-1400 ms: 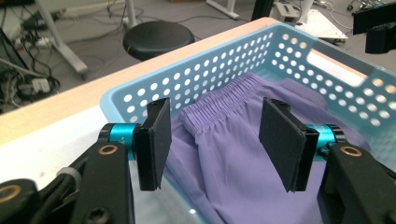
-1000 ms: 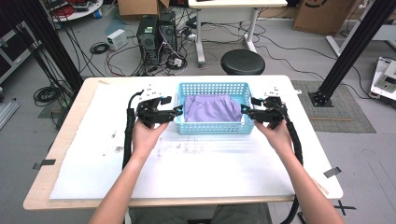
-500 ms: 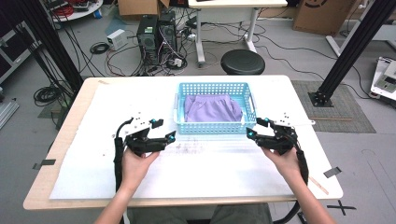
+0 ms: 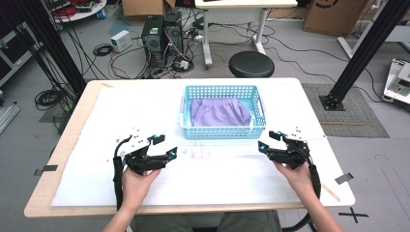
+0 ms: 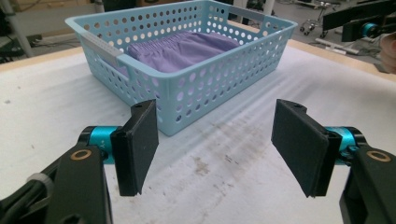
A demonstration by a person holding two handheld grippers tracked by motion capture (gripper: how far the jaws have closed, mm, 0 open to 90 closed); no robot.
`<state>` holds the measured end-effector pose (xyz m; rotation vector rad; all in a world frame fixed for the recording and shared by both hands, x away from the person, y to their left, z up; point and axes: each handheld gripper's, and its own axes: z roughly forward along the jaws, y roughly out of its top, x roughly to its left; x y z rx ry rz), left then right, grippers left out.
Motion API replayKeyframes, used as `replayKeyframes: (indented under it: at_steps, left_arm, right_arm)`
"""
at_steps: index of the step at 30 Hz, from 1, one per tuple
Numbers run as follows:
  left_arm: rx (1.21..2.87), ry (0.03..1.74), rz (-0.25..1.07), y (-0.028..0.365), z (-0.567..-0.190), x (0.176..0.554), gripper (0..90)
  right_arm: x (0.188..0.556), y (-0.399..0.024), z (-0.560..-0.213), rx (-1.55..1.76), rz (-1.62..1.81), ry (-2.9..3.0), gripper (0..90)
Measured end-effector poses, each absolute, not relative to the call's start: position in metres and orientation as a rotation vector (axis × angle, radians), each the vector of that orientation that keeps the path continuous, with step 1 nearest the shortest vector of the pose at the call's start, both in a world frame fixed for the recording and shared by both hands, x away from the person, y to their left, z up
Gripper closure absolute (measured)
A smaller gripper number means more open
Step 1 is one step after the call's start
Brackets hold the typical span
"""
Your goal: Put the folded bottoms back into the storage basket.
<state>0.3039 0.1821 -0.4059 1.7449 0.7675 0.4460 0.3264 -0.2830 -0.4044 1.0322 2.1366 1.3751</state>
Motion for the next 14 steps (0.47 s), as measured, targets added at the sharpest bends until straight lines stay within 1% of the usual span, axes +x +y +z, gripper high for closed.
replayKeyframes:
  at_steps: [3,14]
  left_arm:
    - [1.744,0.760,0.462,0.1829,-0.4062,0.3023,31.9]
    - [1.743,0.761,0.453,0.1826,-0.4068,0.3021,31.9]
  right_arm:
    - [0.3264,-0.2814,-0.4075,1.028,1.369,2.143,35.8]
    - [0.3278,-0.2799,-0.4096,1.019,1.366,2.149,34.8]
